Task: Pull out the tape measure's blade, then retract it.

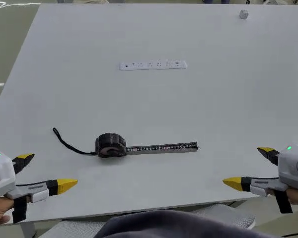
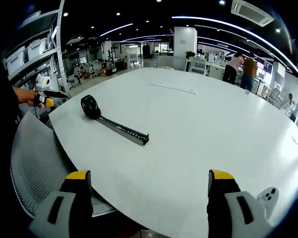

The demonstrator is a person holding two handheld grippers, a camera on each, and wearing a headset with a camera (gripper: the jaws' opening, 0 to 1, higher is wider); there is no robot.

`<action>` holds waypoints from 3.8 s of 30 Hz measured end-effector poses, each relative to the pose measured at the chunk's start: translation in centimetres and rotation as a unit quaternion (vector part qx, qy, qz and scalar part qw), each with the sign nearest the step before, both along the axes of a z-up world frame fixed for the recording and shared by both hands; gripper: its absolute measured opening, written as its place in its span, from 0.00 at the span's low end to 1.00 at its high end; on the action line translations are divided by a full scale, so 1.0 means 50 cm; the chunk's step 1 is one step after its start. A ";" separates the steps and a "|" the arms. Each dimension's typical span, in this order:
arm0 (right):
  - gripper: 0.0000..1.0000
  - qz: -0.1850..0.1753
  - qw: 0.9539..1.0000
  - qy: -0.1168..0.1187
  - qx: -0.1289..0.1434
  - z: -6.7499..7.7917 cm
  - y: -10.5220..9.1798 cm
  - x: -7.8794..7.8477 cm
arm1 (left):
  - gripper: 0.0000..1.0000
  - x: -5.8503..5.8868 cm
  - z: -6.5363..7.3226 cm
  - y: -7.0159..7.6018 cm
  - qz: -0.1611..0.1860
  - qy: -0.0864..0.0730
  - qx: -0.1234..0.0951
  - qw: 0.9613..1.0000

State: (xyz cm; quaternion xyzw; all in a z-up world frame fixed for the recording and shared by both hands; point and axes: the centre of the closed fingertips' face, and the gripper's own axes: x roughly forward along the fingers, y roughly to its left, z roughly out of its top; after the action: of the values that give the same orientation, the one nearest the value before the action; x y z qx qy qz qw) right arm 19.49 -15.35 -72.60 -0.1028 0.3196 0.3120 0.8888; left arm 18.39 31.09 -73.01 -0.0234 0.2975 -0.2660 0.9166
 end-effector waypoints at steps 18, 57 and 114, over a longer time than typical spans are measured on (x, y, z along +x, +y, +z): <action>0.99 -0.010 1.000 0.011 0.000 -0.012 -0.015 -0.008 | 1.00 -0.020 0.010 -0.008 -0.001 -0.006 -0.011 1.000; 0.98 0.014 1.000 -0.004 -0.013 -0.008 -0.012 0.018 | 1.00 0.017 0.033 -0.041 0.017 -0.022 0.000 1.000; 0.68 0.337 0.923 0.033 -0.183 0.008 0.123 0.165 | 1.00 0.111 0.029 -0.167 0.110 -0.050 0.016 0.993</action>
State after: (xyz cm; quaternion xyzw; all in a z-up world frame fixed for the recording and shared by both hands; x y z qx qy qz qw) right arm 27.73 -9.18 -72.18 -0.3549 0.3467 0.5322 0.6860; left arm 23.93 22.75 -71.55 -0.0281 0.2510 -0.1599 0.9543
